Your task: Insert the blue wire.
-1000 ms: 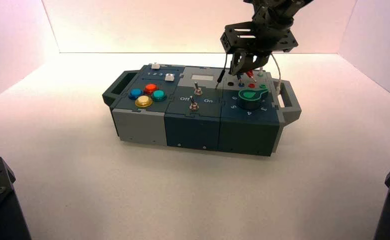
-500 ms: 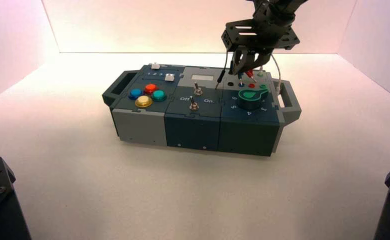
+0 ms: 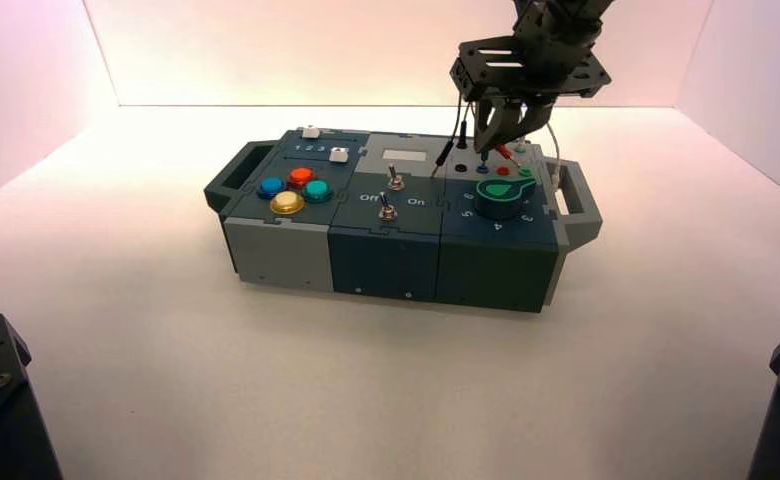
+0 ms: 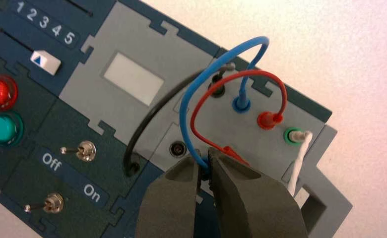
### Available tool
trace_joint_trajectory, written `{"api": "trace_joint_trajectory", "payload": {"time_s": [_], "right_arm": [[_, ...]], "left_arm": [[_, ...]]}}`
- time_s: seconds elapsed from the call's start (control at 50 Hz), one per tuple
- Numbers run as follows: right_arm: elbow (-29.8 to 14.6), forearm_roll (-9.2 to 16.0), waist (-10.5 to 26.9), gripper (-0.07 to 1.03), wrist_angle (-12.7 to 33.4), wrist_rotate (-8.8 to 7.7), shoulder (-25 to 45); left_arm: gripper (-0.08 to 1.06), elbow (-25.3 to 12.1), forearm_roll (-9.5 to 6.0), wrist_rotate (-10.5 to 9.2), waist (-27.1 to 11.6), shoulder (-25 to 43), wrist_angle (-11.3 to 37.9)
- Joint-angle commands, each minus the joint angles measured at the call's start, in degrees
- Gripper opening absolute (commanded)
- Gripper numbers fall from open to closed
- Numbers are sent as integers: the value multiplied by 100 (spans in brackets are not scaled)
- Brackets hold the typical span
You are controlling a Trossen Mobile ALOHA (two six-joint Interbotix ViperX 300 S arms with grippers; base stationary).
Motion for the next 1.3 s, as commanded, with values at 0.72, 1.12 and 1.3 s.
{"api": "trace_joint_trajectory", "payload": {"time_s": [0.72, 1.12, 1.3], "right_arm": [[-457, 26, 299, -2, 466, 26, 536], [-457, 0, 352, 24, 536, -26, 35], [-457, 0, 352, 42, 536, -18, -35]], "left_arm": [[-3, -220, 9, 0, -9, -9, -62], [-3, -123, 9, -9, 35, -149, 35], [-3, -79, 9, 0, 35, -343, 26]]}}
